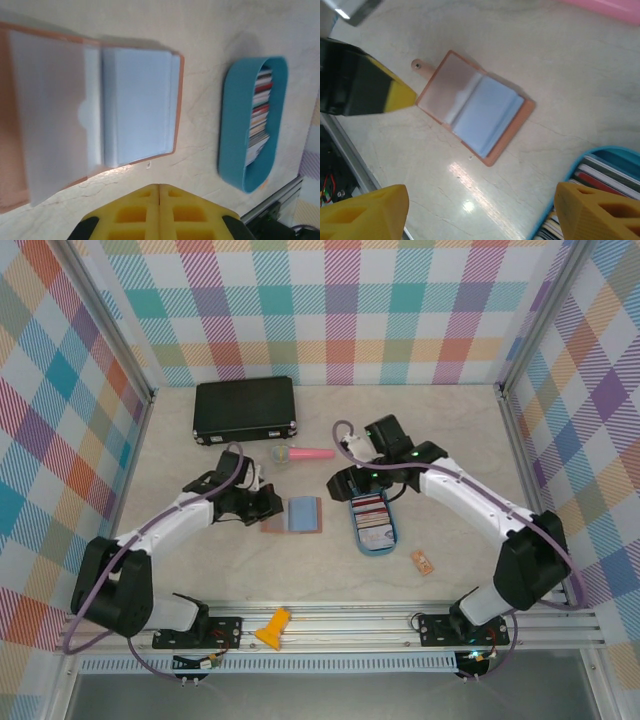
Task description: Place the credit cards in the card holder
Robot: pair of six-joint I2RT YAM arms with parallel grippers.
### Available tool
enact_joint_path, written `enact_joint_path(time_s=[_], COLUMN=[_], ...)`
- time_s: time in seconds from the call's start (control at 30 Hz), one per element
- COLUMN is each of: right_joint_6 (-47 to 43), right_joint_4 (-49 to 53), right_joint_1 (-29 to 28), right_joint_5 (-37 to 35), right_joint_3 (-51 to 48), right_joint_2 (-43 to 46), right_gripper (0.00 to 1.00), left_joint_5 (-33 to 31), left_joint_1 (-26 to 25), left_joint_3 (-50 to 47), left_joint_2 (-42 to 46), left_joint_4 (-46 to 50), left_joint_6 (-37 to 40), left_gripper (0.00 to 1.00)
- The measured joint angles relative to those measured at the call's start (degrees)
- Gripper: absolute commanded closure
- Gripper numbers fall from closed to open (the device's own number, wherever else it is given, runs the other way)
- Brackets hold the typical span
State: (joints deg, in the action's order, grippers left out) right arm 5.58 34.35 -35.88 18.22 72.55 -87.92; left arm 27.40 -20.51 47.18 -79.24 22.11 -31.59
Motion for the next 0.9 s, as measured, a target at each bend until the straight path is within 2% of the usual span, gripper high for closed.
enact_joint_path(time_s=[0.17, 0.4, 0.63, 0.9], right_joint_6=[3.0, 6.8, 8.8, 9.0], right_joint_4=[0.0, 0.0, 0.0, 0.0], right_joint_1=[-3.8, -4.0, -4.1, -4.3], right_joint_5=[-0.4, -0.9, -1.2, -1.2], right_joint_3=[3.8, 6.4, 6.5, 6.5], right_joint_2=[-5.0, -6.6, -7.1, -7.1], right_gripper=[0.23, 0.23, 0.23, 0.22], left_joint_5=[-3.5, -7.4, -10.8, -10.4], left_joint_1=[-0.4, -0.3, -0.2, 0.1], left_joint_3=[1.8, 4.4, 4.4, 4.5], left_joint_2=[-6.0, -14.1, -15.7, -16.3], left_joint_4=[0.6, 0.7, 2.2, 1.9], left_joint_6=[-0.5, 0.6, 2.3, 3.1], left_gripper=[1.0, 1.0, 1.0, 1.0])
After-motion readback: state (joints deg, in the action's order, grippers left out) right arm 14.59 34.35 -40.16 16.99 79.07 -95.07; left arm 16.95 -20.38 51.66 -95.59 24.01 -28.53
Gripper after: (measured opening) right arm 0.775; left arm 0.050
